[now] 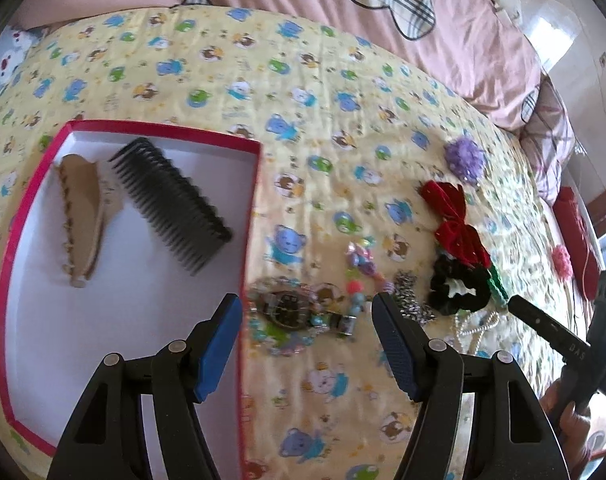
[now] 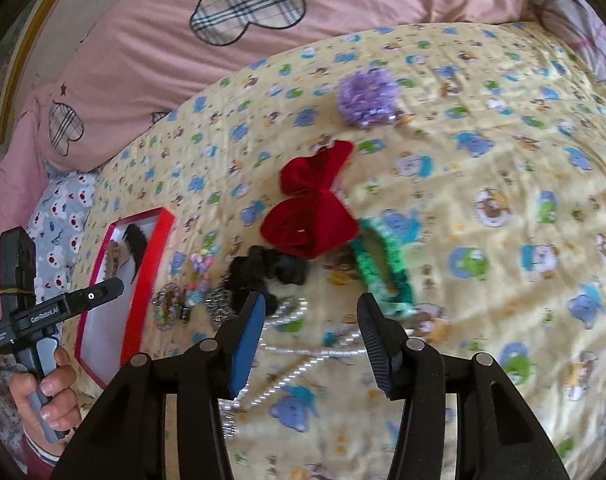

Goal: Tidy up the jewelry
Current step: 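Grasp the red bow with the left tool while the right tool grasps the green hair tie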

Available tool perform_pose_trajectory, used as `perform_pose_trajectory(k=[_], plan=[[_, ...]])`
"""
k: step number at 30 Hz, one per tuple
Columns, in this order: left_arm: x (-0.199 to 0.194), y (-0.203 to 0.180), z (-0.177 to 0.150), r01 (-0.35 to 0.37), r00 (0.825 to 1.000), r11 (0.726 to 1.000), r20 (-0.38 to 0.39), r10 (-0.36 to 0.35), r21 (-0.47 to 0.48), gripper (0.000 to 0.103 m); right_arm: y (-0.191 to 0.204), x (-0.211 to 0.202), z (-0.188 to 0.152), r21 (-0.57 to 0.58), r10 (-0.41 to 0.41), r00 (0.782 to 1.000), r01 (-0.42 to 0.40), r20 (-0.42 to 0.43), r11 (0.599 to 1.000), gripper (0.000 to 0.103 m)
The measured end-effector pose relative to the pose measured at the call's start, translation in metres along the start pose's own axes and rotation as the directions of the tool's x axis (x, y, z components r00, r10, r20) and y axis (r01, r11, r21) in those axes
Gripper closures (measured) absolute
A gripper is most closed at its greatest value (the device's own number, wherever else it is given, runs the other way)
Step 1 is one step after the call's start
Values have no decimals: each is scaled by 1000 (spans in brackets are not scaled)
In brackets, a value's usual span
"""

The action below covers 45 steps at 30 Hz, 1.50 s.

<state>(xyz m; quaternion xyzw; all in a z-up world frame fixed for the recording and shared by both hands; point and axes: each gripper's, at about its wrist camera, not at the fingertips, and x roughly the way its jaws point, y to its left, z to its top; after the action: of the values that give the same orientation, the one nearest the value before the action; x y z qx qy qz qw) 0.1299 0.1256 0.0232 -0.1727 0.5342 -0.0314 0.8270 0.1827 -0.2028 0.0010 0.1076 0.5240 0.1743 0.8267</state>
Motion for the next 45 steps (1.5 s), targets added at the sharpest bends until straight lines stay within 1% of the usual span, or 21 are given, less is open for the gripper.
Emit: perform_pose_trajectory(k=[5,9,12,15,17,19,20,21,23,28,31,33,34,35,37,40,45], plan=[[12,-22,7,14,1000,999,-12,-13,29,36,-16,0,2,9,-35,999,35,6,999,53],[23,-42,16,28,999,998,-19,-27,57,36,-26,5,5,2,-61,998,61,-8,998,53],[36,-55,24,47,998,997,-34,-45,57,34,-29,15,9,-25,-81,996,80,-35,996,53],[58,-70,38,77,995,995,-66,-73,61,34,-31,27,12,-51,-95,993,91,-68,994,53],[71,-79,46,85,994,993,-80,-79,76,34,-31,32,14,-73,-104,992,99,-72,992,53],[85,-88,54,73,994,994,-86,-66,86,34,-33,34,14,-75,-111,991,105,-76,992,61],[93,-94,58,77,994,993,-90,-69,95,34,-33,34,13,-72,-113,991,108,-76,992,78],[103,-99,64,86,992,991,-102,-76,104,34,-37,34,13,-58,-106,991,102,-77,993,81],[117,-109,68,94,990,990,-118,-81,109,34,-42,30,13,-30,-85,994,83,-68,996,83],[161,-133,79,108,981,984,-174,-83,140,34,-54,6,15,22,-91,996,92,-6,996,84],[179,-146,78,116,979,979,-185,-85,165,36,-63,-6,18,58,-81,996,79,28,995,84],[183,-152,77,122,980,974,-177,-88,190,56,-68,-10,19,77,-61,997,58,36,995,84],[185,-158,76,149,977,967,-183,-111,205,74,-68,-10,20,79,-60,997,57,37,995,84],[185,-161,77,155,976,964,-181,-117,214,87,-68,-11,19,80,-60,997,56,40,995,84],[178,-171,77,126,985,957,-146,-90,261,93,-67,-11,19,86,-52,998,48,42,995,84],[166,-175,77,118,990,951,-111,-90,285,94,-63,-13,19,85,-48,998,44,48,995,84],[138,-158,77,127,991,960,-60,-116,249,94,-51,-17,17,69,-26,998,22,57,997,84]])
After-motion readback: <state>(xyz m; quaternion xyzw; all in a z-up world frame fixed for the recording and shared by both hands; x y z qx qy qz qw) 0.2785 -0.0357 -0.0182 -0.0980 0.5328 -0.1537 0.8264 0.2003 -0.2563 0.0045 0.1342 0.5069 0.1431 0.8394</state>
